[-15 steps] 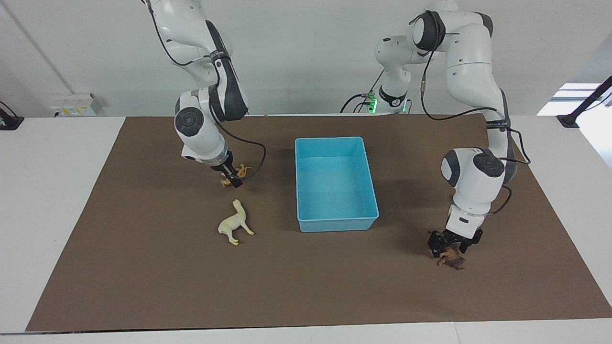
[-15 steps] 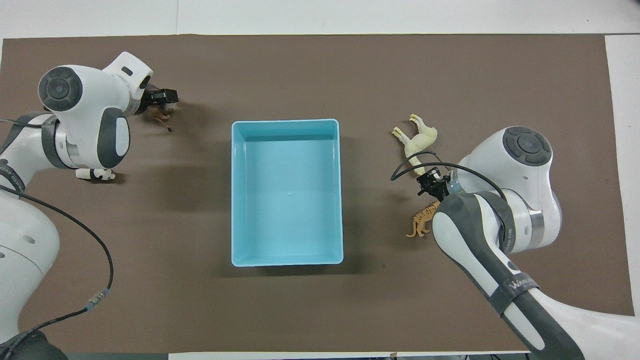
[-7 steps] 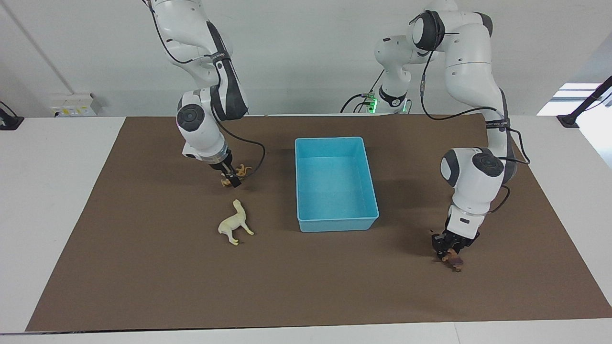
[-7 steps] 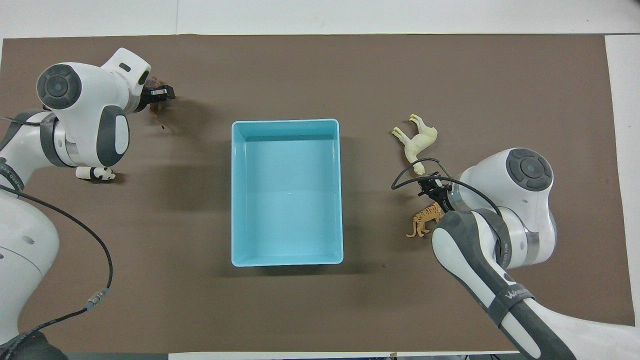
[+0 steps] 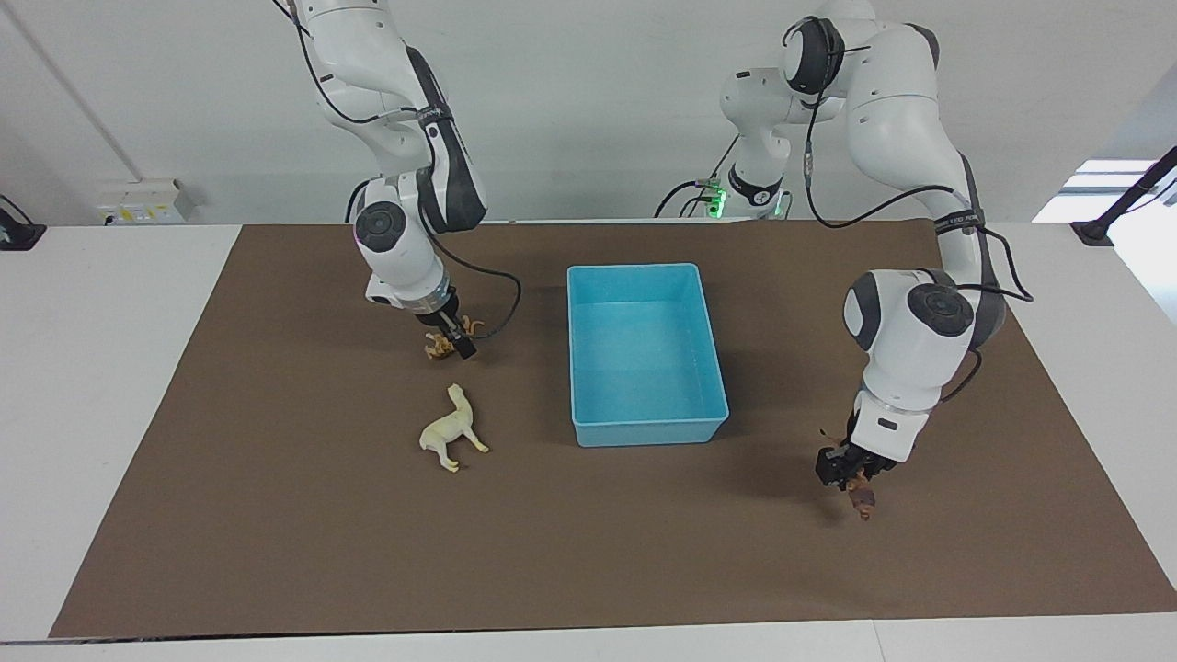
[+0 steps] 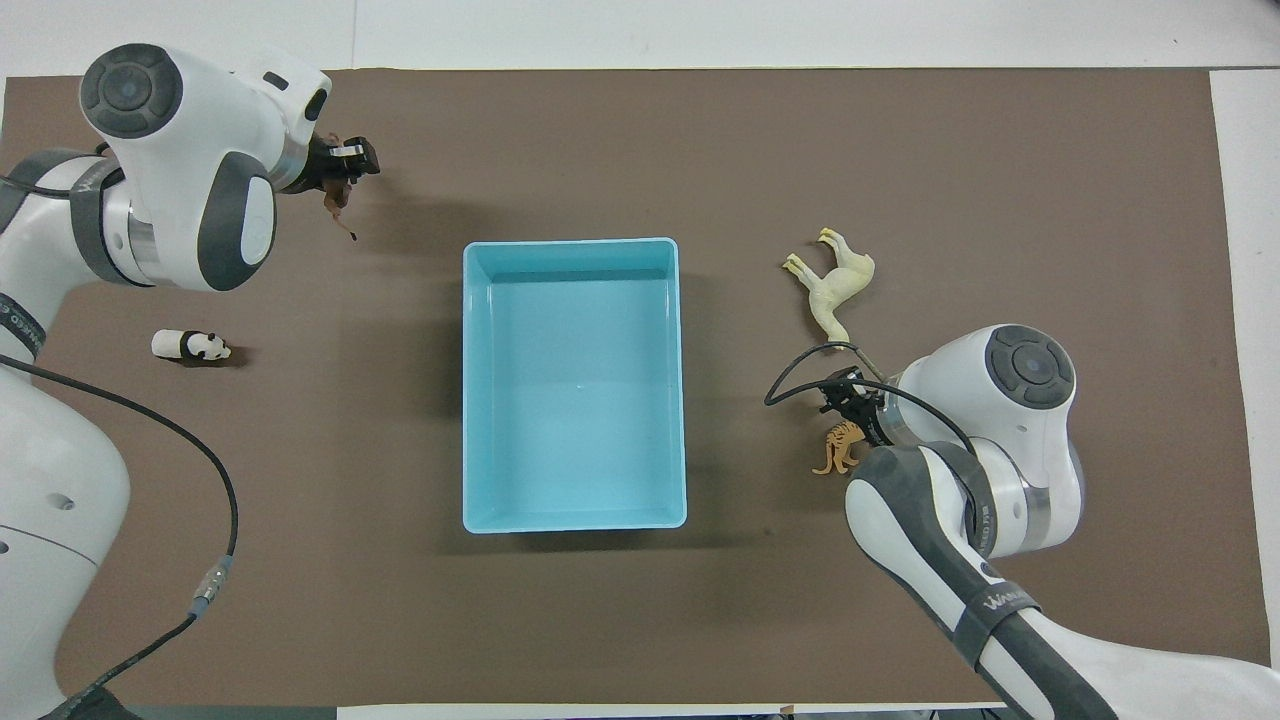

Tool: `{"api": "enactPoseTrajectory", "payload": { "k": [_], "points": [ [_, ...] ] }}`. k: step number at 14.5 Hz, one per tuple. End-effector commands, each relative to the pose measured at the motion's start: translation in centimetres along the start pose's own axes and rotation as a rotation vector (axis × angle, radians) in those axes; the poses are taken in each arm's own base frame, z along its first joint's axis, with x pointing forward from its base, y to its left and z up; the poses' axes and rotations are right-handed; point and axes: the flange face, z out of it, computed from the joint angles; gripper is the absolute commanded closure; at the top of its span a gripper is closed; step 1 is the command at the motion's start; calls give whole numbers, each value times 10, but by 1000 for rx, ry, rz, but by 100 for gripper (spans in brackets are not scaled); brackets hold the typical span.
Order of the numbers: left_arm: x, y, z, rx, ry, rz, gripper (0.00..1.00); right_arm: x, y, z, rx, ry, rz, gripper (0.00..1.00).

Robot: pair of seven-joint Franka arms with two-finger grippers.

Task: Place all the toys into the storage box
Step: 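Lower the brown horse into the blue box and open the left gripper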

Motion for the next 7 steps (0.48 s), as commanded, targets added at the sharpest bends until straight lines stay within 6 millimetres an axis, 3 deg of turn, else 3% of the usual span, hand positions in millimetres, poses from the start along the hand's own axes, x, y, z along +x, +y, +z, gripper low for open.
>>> {"api": "enactPoseTrajectory", "payload": {
  "k": [1, 2, 3, 5, 6, 7],
  "points": [
    [-19, 41, -65, -15, -54, -78, 67, 2, 13, 2, 22, -6, -24, 8],
    [-28, 57, -92, -65, -60, -114, 67, 2, 12, 2, 24, -6, -22, 19],
    [-43, 79, -104, -89, -76, -144, 67, 2, 12, 1, 28, -3, -22, 39],
    [-88, 133, -102, -75, -118, -166, 66, 2, 9, 0, 37, 2, -29, 85],
    [-105, 145, -100, -71, -128, -156, 65, 1, 7, -1, 40, 4, -32, 100],
    [-118, 149, -94, -65, -136, -144, 64, 1, 2, -5, 50, 7, -35, 100]
  ]
}}
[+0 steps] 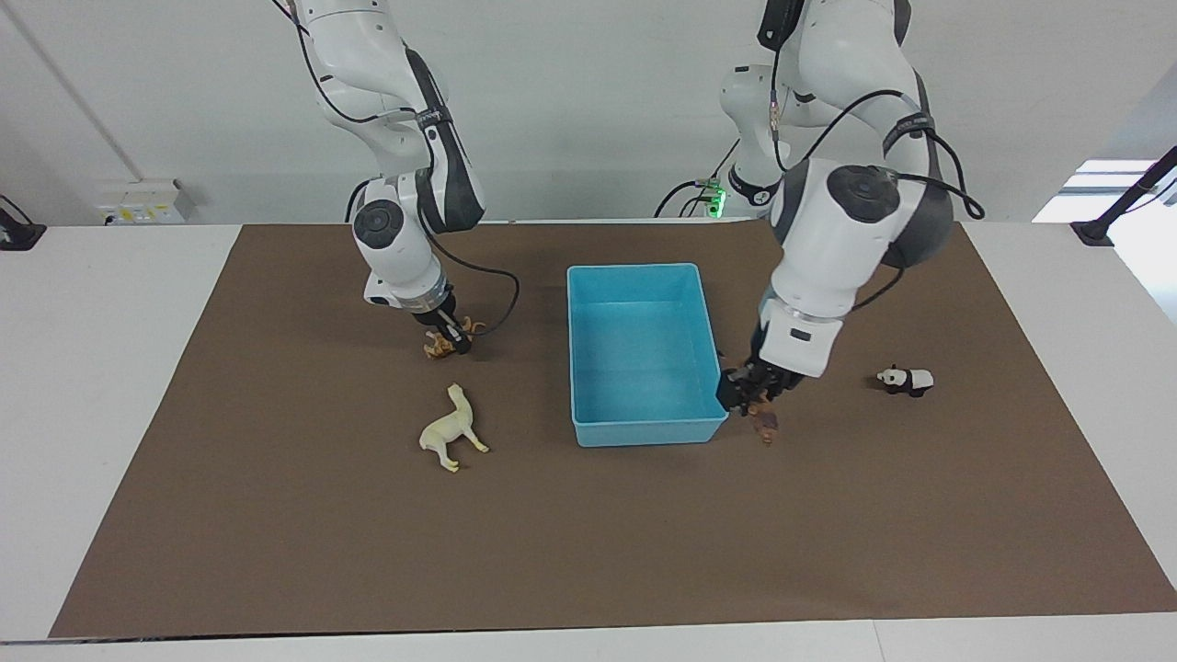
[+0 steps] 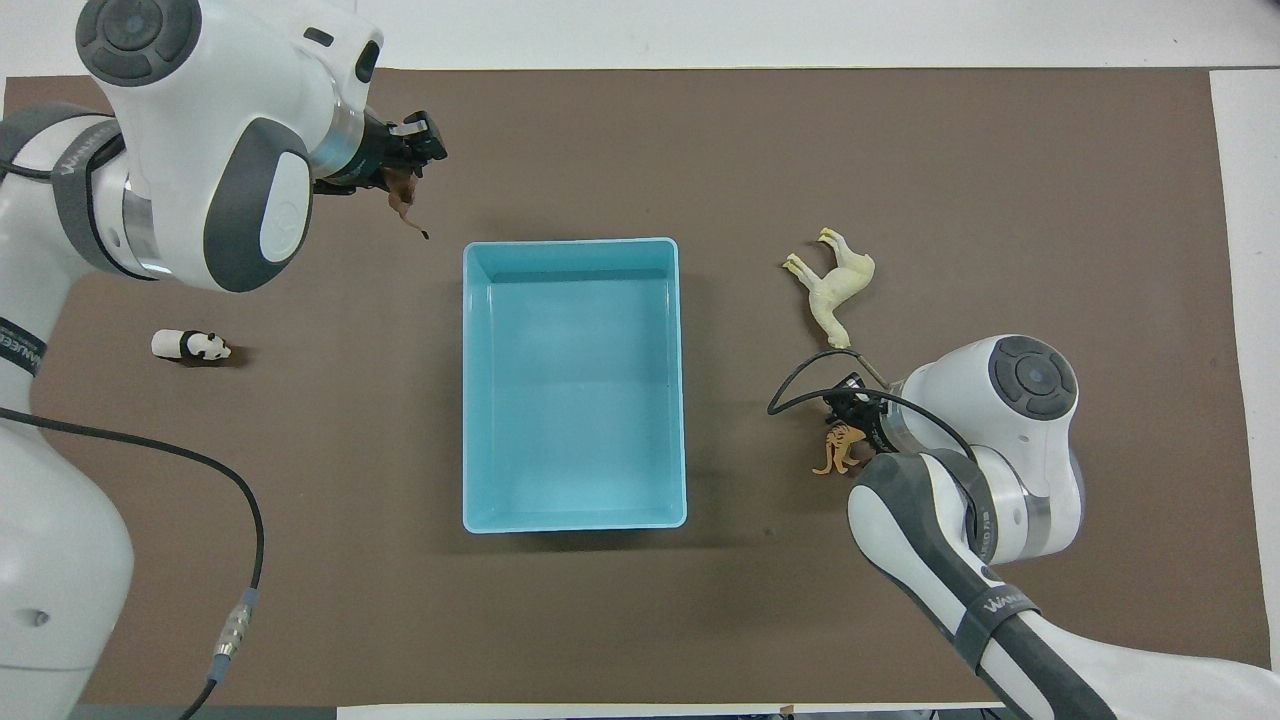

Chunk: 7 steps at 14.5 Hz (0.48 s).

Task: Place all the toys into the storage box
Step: 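Lower the brown horse into the blue box and open the left gripper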

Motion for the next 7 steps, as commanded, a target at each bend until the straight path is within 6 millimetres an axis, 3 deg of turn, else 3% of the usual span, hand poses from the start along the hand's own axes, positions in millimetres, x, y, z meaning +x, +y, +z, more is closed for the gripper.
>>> {"api": "enactPoseTrajectory", "payload": {
  "k": [1, 4, 5, 6, 7],
  "points": [
    [-45, 5, 25, 20, -35, 6, 61, 2, -7, -9, 37, -2, -19, 100],
    [-84, 7, 46, 32, -47, 45, 47, 7, -27, -41, 66, -1, -29, 100],
    [-87, 7, 47, 40, -56, 50, 34, 8, -34, -55, 70, -4, -35, 100],
    [-92, 8, 47, 42, -58, 58, 3, 8, -40, -68, 74, -7, -47, 100],
    [-93, 9, 44, 46, -61, 60, 0, 9, -46, -82, 75, -12, -62, 100]
  ]
}}
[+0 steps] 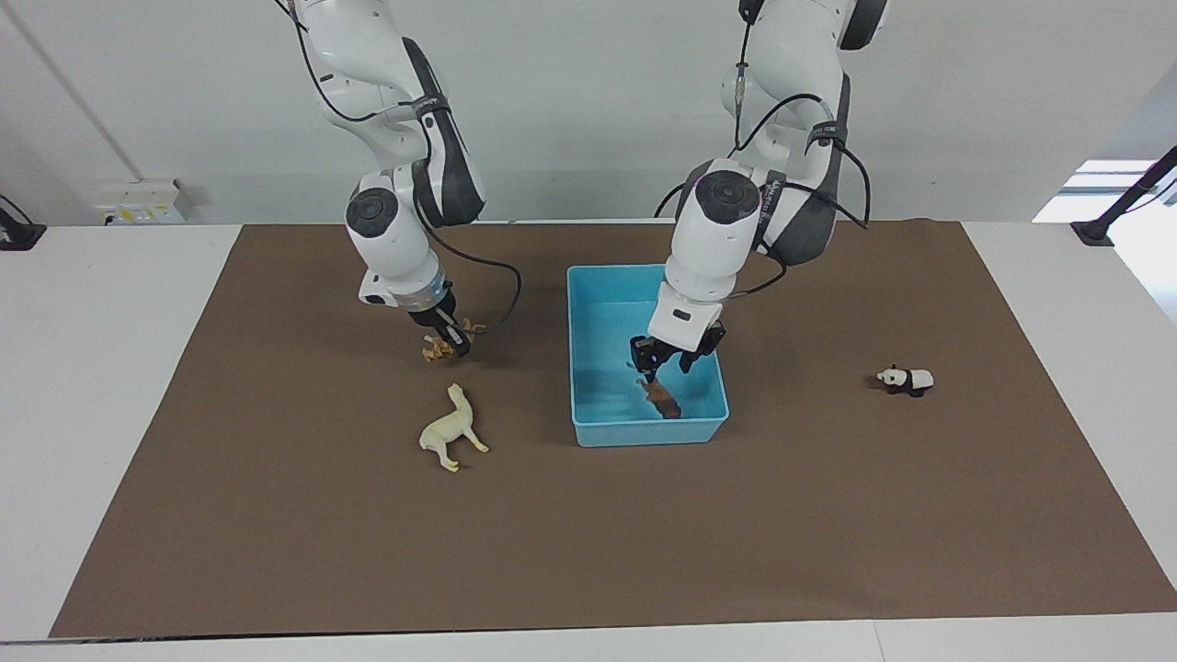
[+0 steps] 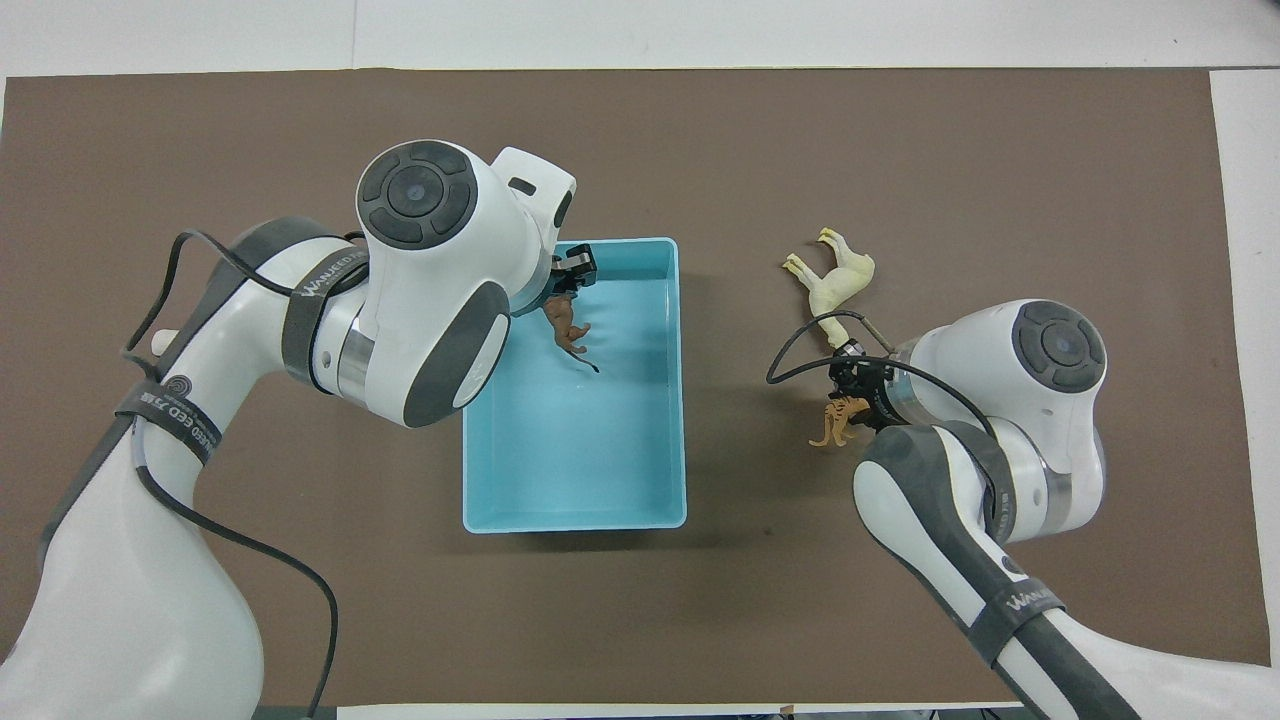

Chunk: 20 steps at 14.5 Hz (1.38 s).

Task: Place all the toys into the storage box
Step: 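Lower the brown horse into the blue box and open the left gripper, then box the tiger with the right gripper while the left gripper reaches the panda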

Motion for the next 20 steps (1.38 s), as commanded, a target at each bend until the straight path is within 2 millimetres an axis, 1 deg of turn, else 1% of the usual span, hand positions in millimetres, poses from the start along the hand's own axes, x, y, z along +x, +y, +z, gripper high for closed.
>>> {"api": "enactPoseTrajectory", "payload": {
  "k": [1, 2, 3, 4, 5, 6, 7, 8, 9, 10, 11, 12, 13, 14, 15, 16, 17, 18, 19, 20],
  "points": [
    [-11, -13, -20, -3, 1, -8, 0, 6, -19, -41, 19, -28, -48, 100],
    [-10, -21, -32, 6, -4, -6, 0, 5, -27, -53, 30, -24, -58, 100],
    [-3, -32, -43, 5, 2, -19, 0, 3, -34, -67, 40, -23, -66, 100],
    [13, -53, -54, 0, 16, -37, 0, -2, -45, -84, 52, -24, -72, 100],
    [28, -74, -59, 3, 19, -50, 0, -6, -56, -101, 59, -26, -74, 100],
    [44, -98, -58, 9, 22, -49, 0, -12, -65, -118, 72, -27, -66, 100],
    [64, -130, -58, 13, 25, -44, 0, -29, -77, -132, 95, -25, -72, 100],
    [79, -157, -60, 18, 28, -50, 0, -46, -88, -149, 132, -30, -62, 100],
    [89, -176, -62, 16, 36, -77, 0, -62, -99, -161, 164, -43, -50, 100],
    [100, -197, -62, 16, 43, -116, 0, -83, -113, -164, 201, -69, -42, 100],
    [104, -210, -60, 17, 44, -151, 0, -103, -125, -161, 243, -92, -46, 100],
    [108, -231, -56, 24, 38, -217, 0, -126, -134, -158, 294, -104, -57, 100],
    [116, -252, -58, 21, 52, -322, 0, -146, -143, -148, 307, -112, -57, 100],
    [123, -271, -55, 14, 65, -433, 0, -159, -150, -137, 315, -116, -44, 99],
    [124, -284, -46, 12, 70, -512, 0, -165, -155, -129, 324, -115, -42, 94],
    [121, -289, -35, 11, 71, -568, 0, -172, -158, -118, 315, -117, -46, 87],
    [120, -300, -27, 21, 63, -612, 0, -174, -159, -109, 303, -118, -50, 63],
    [124, -321, -27, 29, 66, -652, 0, -173, -158, -104, 293, -118, -50, 30],
    [126, -339, -26, 37, 67, -682, 0, -173, -158, -103, 290, -118, -50, 7],
    [125, -361, -20, 45, 65, -715, 0, -173, -157, -102, 279, -117, -53, 0]
  ]
}}
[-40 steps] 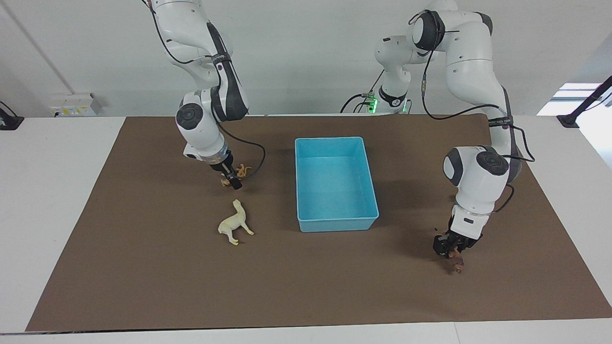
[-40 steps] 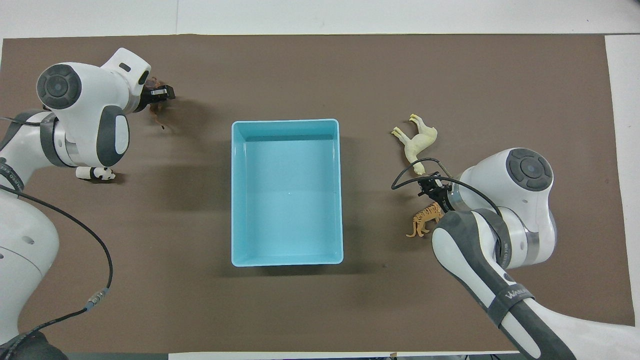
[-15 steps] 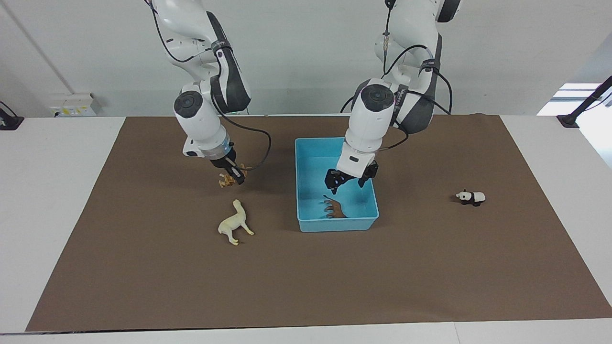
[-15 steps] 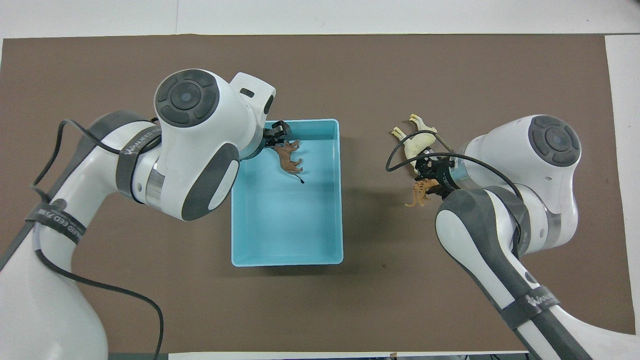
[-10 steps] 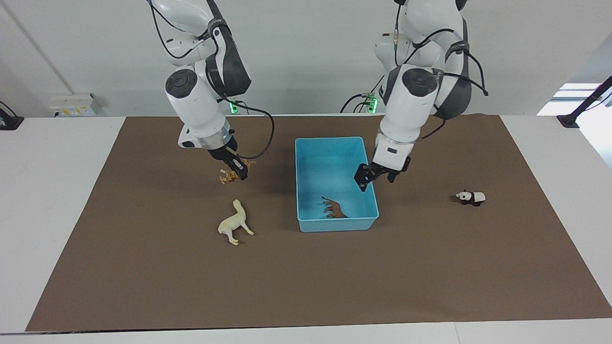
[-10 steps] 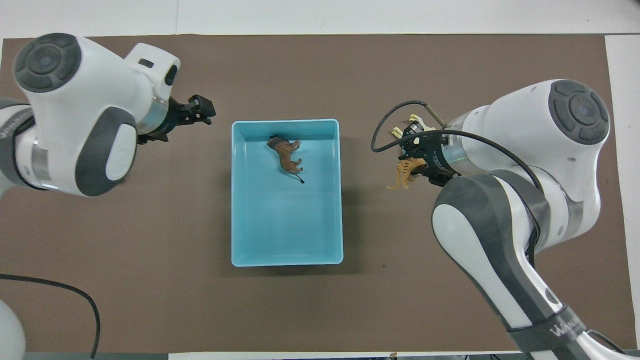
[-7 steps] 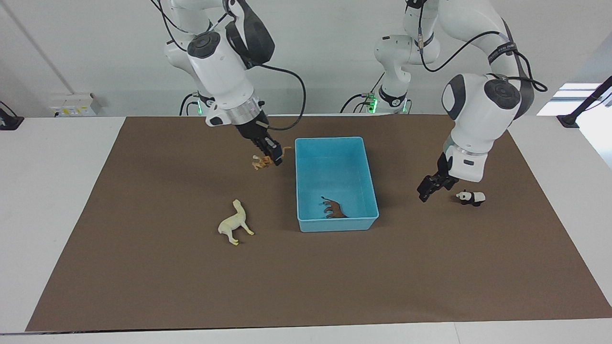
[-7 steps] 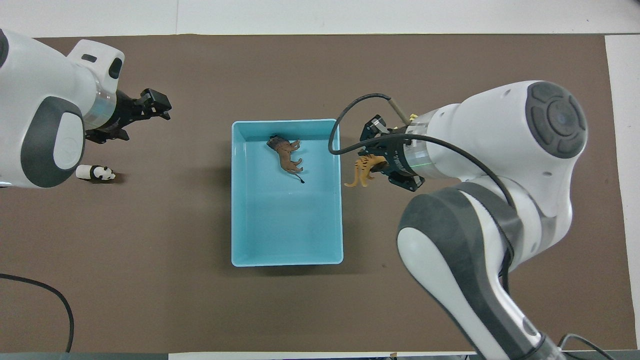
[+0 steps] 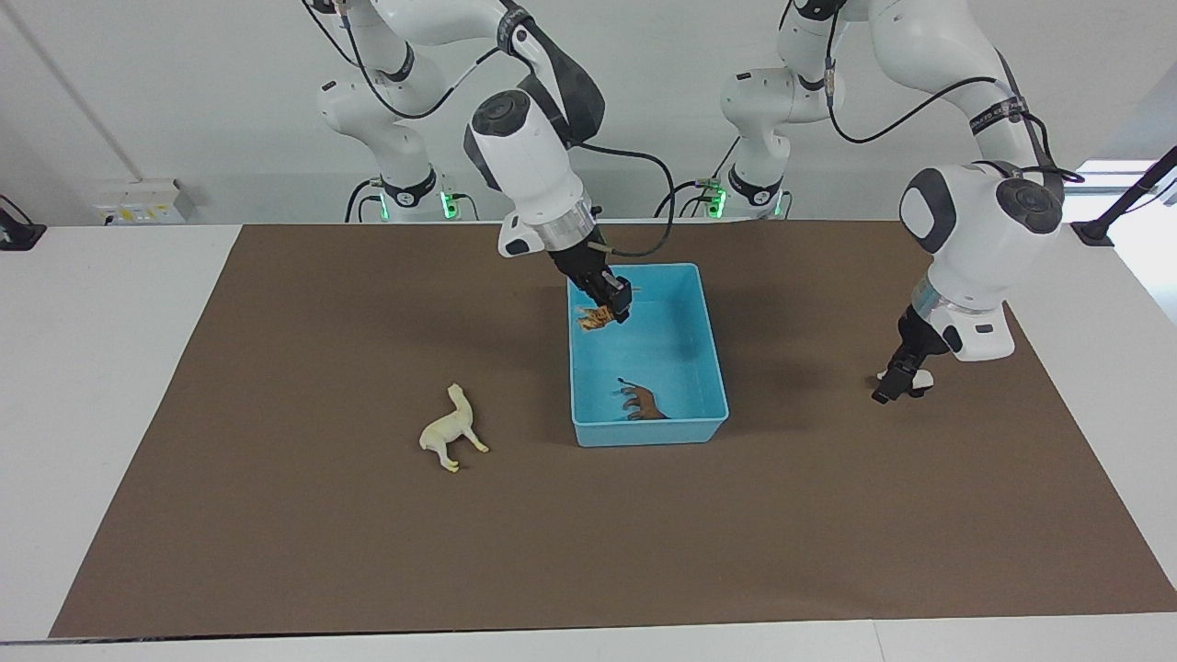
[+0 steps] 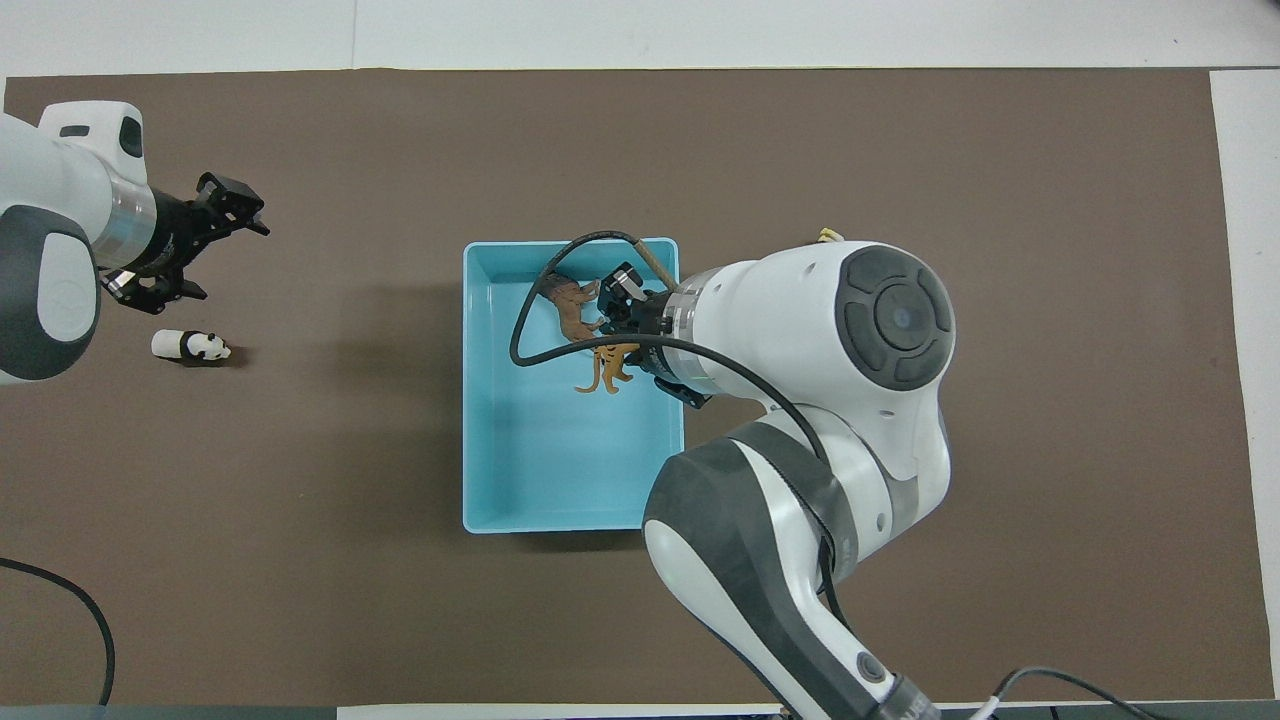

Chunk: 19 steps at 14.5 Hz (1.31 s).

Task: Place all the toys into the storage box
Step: 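Box the tiger with the right gripper while the left gripper reaches the panda, then grasp the cream horse with the right gripper while the left gripper grasps the panda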

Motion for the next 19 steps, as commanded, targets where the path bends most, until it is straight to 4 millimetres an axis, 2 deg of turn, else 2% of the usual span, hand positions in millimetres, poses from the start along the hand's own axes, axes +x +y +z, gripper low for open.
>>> {"api": "enactPoseTrajectory", "payload": {
  "k": [1, 2, 4, 5, 7, 9, 12, 14, 17, 19],
  "points": [
    [27, -49, 7, -26, 36, -109, 0, 3, -1, -6, -9, -8, 6, 0],
    [34, -66, 17, -37, 51, -138, 0, 5, 1, -6, -34, -2, -4, 0],
    [49, -102, 31, -28, 50, -191, 0, 25, 6, -11, -91, 59, -40, 0],
    [52, -115, 36, -33, 56, -220, 0, 48, 11, -18, -113, 100, -58, 0],
    [51, -122, 46, -37, 61, -236, 0, 93, 22, -29, -134, 127, -98, 0],
    [59, -143, 53, -32, 57, -322, 0, 136, 37, -38, -150, 132, -137, 0],
    [57, -149, 64, -43, 65, -442, 0, 191, 59, -53, -156, 145, -82, 0],
    [50, -140, 73, -74, 78, -529, 0, 223, 77, -55, -155, 138, 23, 0],
    [40, -121, 82, -89, 77, -591, 0, 243, 104, -21, -214, 113, 73, 0],
    [41, -122, 85, -97, 80, -653, 0, 258, 117, -8, -233, 106, 92, 0]
  ]
}}
